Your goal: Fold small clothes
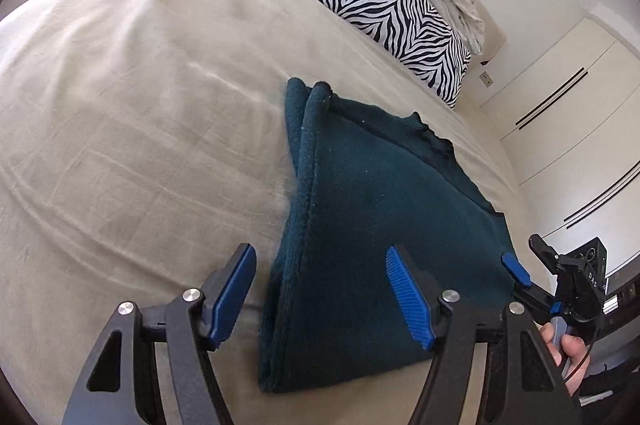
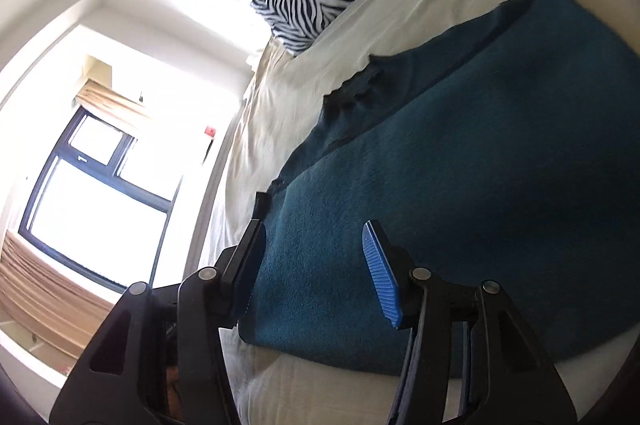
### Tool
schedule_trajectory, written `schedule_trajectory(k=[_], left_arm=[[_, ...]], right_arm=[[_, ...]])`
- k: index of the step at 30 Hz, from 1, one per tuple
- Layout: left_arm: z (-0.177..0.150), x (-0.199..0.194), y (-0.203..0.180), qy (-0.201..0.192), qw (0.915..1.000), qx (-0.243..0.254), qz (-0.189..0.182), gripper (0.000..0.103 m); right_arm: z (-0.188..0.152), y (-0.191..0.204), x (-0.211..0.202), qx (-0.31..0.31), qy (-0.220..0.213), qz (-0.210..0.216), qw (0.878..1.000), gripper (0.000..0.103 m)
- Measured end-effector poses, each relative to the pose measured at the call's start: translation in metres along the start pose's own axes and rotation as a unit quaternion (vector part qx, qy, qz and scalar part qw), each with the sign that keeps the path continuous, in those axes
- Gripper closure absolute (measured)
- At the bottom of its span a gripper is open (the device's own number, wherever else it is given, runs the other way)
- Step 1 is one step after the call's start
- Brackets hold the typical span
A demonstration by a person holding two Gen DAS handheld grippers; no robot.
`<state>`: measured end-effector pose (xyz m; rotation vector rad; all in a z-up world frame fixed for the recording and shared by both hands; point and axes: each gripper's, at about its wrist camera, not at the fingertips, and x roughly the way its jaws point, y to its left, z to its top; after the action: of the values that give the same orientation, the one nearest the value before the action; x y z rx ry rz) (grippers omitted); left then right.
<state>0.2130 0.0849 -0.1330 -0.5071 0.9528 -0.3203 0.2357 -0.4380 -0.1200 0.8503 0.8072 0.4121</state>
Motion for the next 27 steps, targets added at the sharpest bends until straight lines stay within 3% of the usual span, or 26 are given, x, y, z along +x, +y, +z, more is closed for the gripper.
schedule_trajectory(k=[2, 5, 7, 9, 13, 16, 21, 23, 25, 27], left_arm=[[0.003, 0.011, -0.001, 0.011, 0.9999, 0.001, -0.004, 0.033], [0.002, 0.012, -0.002, 0.014, 0.9999, 0.007, -0.004, 0.033], [0.000, 0.010, 0.002, 0.017, 0.9997, 0.002, -0.015, 0.033], [-0.001, 0.008, 0.008, 0.024, 0.9990, -0.018, -0.033, 0.033], [-0.005, 0.010, 0.012, 0.060, 0.9938, -0.067, -0.065, 0.033], [-0.011, 0.015, 0.012, 0.094, 0.9887, -0.092, -0.072, 0.033], [-0.007, 0.024, 0.016, 0.120, 0.9827, -0.115, -0.082, 0.034], [-0.003, 0.026, 0.025, 0.125, 0.9766, -0.143, -0.101, 0.040], [0.000, 0.028, 0.028, 0.127, 0.9750, -0.149, -0.105, 0.064], [0.000, 0.030, 0.026, 0.131, 0.9745, -0.147, -0.108, 0.067]], right_arm=[[0.002, 0.000, 0.030, 0.001, 0.026, -0.003, 1.000, 0.053], [0.002, -0.020, 0.048, 0.011, 0.042, -0.044, 0.998, 0.056], [0.004, -0.033, 0.037, 0.027, 0.032, -0.023, 0.999, 0.056], [0.004, -0.040, 0.015, 0.034, 0.010, -0.030, 0.999, 0.054], [0.006, -0.046, -0.019, 0.046, -0.001, -0.013, 0.999, 0.052], [0.008, -0.037, -0.021, 0.047, 0.007, 0.014, 0.999, 0.052], [0.010, -0.013, 0.021, 0.049, 0.046, 0.042, 0.997, 0.052], [0.008, -0.005, 0.041, 0.049, 0.071, 0.048, 0.995, 0.052], [0.007, 0.004, 0.056, 0.042, 0.090, 0.049, 0.994, 0.052], [0.008, 0.013, 0.071, 0.036, 0.105, 0.053, 0.992, 0.052]])
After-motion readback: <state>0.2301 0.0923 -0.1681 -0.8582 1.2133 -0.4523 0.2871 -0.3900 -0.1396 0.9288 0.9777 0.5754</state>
